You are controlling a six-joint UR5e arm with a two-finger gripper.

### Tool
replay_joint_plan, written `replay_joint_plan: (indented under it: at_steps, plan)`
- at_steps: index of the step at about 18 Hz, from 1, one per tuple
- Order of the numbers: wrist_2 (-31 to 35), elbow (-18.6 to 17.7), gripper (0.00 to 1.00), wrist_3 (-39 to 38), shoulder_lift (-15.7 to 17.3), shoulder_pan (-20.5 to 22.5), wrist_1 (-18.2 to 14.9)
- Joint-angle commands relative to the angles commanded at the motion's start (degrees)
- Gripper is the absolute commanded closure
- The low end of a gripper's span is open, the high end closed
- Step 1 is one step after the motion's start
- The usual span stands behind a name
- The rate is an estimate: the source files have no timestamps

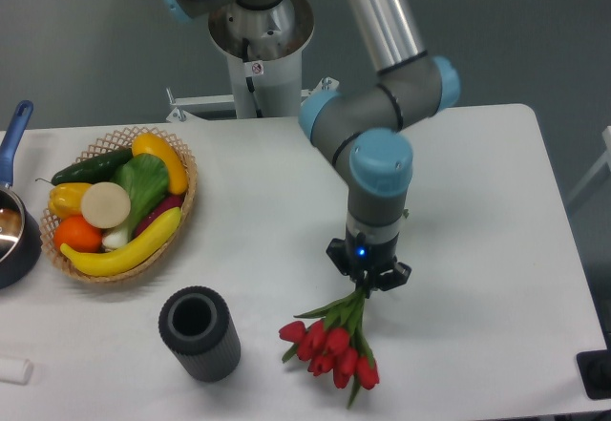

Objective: Pick up the flowers from the table
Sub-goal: 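Lift the red tulip bunch up off the table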

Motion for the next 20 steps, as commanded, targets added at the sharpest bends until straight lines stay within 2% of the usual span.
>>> replay_joint_plan:
  at_steps: [6, 11, 15, 20]
  plan:
    - [-9.7, 1.1, 0.79, -0.6, 5.9, 3.1, 0.1]
    - [-18.0, 1.6, 0.79, -4.9, 9.4, 6.2, 0.1]
    - [-24.4, 1.6, 0.79, -5.4, 10.1, 8.9, 0.1]
    - [-26.3, 1.7, 0.79, -5.6, 10.5, 10.1, 0.1]
